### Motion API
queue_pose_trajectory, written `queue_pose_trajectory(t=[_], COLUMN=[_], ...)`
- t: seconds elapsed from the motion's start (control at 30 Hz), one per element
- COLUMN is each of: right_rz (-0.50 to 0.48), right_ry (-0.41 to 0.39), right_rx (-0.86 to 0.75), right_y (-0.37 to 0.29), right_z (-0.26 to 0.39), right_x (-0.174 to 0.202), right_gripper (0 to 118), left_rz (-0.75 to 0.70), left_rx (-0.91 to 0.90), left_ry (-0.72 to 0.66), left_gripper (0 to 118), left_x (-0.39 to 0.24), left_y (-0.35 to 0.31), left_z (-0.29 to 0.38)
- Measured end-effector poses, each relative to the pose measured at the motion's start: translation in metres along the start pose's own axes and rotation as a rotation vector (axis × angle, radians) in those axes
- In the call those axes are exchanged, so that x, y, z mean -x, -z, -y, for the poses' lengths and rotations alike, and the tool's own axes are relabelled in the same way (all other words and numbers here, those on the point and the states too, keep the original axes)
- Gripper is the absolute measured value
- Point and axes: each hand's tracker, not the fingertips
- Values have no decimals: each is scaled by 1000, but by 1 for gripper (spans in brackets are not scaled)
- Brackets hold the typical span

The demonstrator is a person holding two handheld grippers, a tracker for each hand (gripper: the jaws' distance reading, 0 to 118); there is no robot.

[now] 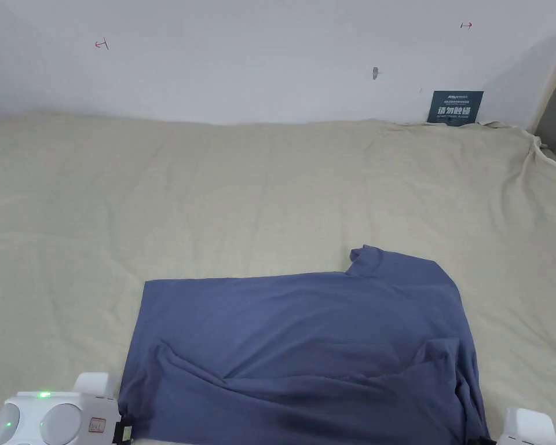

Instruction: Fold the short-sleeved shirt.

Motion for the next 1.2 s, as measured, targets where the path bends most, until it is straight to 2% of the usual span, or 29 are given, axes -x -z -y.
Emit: queue_pose_trajectory(t=[0.03, 0.07, 0.1, 0.13, 0.17, 0.2, 0.23, 0.27, 0.63, 0.73, 0.8, 0.83, 0.87, 0.9, 0.93, 0.97, 1.07, 1.1, 1.2], right_rz=[4, 14, 18, 13, 7, 3, -6, -13, -43, -34, -25, -19, -16, -14, -17, -16, -7, -9, -27], right_ry=[0, -3, -10, -14, -10, -9, -12, -21, -87, -96, -108, -114, -116, -125, -129, -132, -134, -137, -138], right_rx=[-4, -13, -28, -48, -66, -82, -104, -137, -466, -512, -543, -557, -568, -579, -585, -589, -603, -608, -599], right_y=[-2, -6, -11, -17, -22, -27, -34, -42, -112, -115, -114, -115, -114, -112, -109, -108, -97, -93, -81], right_z=[-2, -4, -6, -9, -11, -15, -19, -24, -86, -104, -114, -119, -122, -127, -131, -135, -145, -150, -161], right_x=[0, 1, 1, 1, 1, 2, 4, 6, 40, 47, 52, 58, 60, 62, 63, 66, 70, 68, 70], right_gripper=[17, 24, 31, 39, 57, 72, 85, 93, 94, 93, 92, 91, 81, 72, 65, 65, 2, 1, 0], left_rz=[6, 7, -2, -20, -31, -42, -46, -45, -58, -54, -57, -63, -68, -64, -58, -58, -40, -40, -13], left_rx=[-5, -10, -13, -8, -18, -29, -45, -84, -428, -484, -513, -538, -554, -560, -562, -561, -567, -567, -507], left_ry=[-9, -15, -20, -19, -15, -9, -3, -3, -28, -20, 0, 15, 25, 35, 41, 41, 57, 62, 78], left_gripper=[8, 22, 38, 61, 89, 107, 115, 116, 116, 114, 106, 98, 82, 73, 67, 67, 15, 2, 0], left_x=[0, 0, -2, -3, -4, -5, -8, -9, -28, -34, -42, -45, -47, -49, -51, -53, -56, -58, -60], left_y=[-2, -5, -11, -15, -17, -20, -28, -36, -113, -116, -117, -115, -113, -110, -106, -102, -86, -80, -59], left_z=[-1, -1, -3, -4, -4, -5, -6, -9, -68, -90, -104, -111, -115, -121, -127, -131, -144, -149, -168])
